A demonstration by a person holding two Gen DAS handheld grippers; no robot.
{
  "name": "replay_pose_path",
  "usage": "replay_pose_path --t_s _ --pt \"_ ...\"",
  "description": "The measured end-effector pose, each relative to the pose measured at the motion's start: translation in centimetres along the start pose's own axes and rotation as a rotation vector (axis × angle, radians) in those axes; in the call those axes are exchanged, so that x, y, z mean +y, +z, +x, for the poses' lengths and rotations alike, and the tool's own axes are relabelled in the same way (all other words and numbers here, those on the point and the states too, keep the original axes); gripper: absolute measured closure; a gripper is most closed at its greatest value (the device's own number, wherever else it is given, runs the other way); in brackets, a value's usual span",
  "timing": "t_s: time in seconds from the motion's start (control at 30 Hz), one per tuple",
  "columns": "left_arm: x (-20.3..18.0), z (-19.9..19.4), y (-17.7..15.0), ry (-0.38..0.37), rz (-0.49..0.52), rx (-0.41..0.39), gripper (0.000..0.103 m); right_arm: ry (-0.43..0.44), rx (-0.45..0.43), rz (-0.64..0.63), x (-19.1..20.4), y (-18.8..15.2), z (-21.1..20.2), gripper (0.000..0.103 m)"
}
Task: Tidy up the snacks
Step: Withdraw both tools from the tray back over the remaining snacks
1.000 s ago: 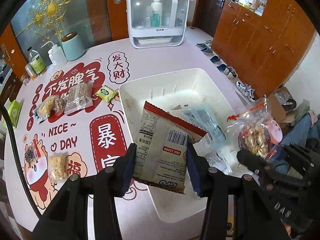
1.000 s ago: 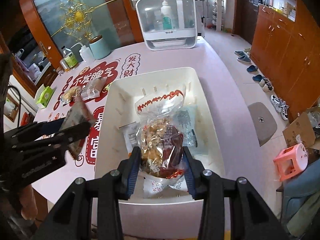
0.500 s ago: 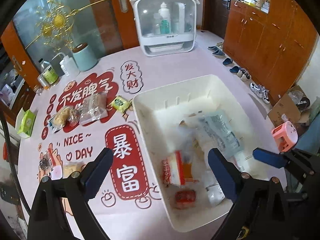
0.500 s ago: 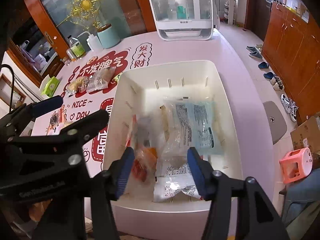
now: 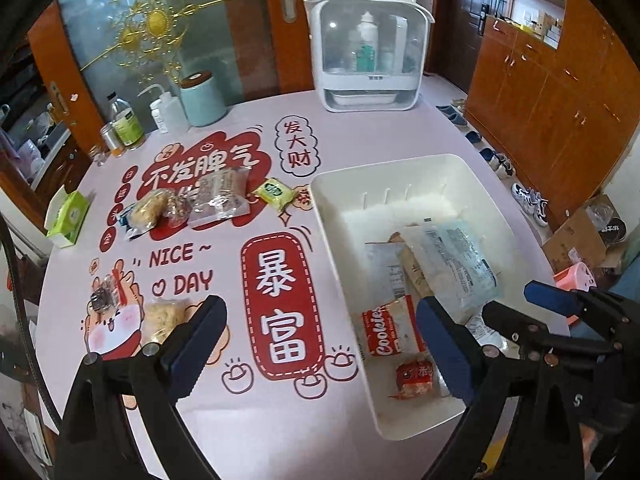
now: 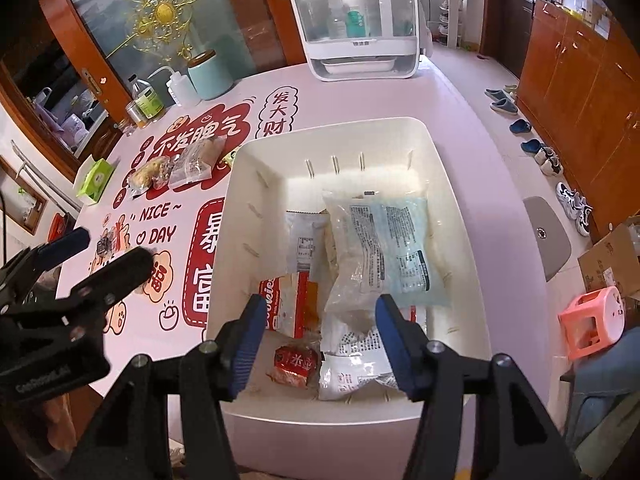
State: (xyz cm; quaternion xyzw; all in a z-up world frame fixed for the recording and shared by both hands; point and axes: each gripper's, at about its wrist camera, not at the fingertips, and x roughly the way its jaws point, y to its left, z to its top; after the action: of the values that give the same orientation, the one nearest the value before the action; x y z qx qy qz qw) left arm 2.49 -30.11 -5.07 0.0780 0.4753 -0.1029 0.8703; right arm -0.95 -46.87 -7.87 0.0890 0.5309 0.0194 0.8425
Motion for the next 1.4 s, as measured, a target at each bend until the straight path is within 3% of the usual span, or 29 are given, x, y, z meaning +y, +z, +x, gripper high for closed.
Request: replay_pose_path --t_s 0.33,0.63,0.9,1.2,1.4 --pt "3.8 -1.4 -1.7 0.06 -0.024 -0.015 0.008 0.0 0.002 -0.005 2.0 0.1 0.2 0.046" --pt "10.6 -1.9 -3.5 0.094 -0.09 -0.013 0.008 -0.013 -0.006 -0.013 5.8 0.2 0.6 0.046" --pt "19.8 -2.6 -5.1 0.109 -0.126 -0.031 0.008 -0.041 -0.014 -0.025 13.0 0.5 1.2 0.046" --pt "34.1 -2.1 -6.3 0.117 -0.187 -0.038 0.008 -0.059 -0.024 -0.08 24.2 1.3 2.2 0.046" --pt "42.0 -0.4 -6.2 0.135 -0.246 -0.002 0.008 -0.043 -0.008 -0.061 28.9 2.2 4.9 0.046"
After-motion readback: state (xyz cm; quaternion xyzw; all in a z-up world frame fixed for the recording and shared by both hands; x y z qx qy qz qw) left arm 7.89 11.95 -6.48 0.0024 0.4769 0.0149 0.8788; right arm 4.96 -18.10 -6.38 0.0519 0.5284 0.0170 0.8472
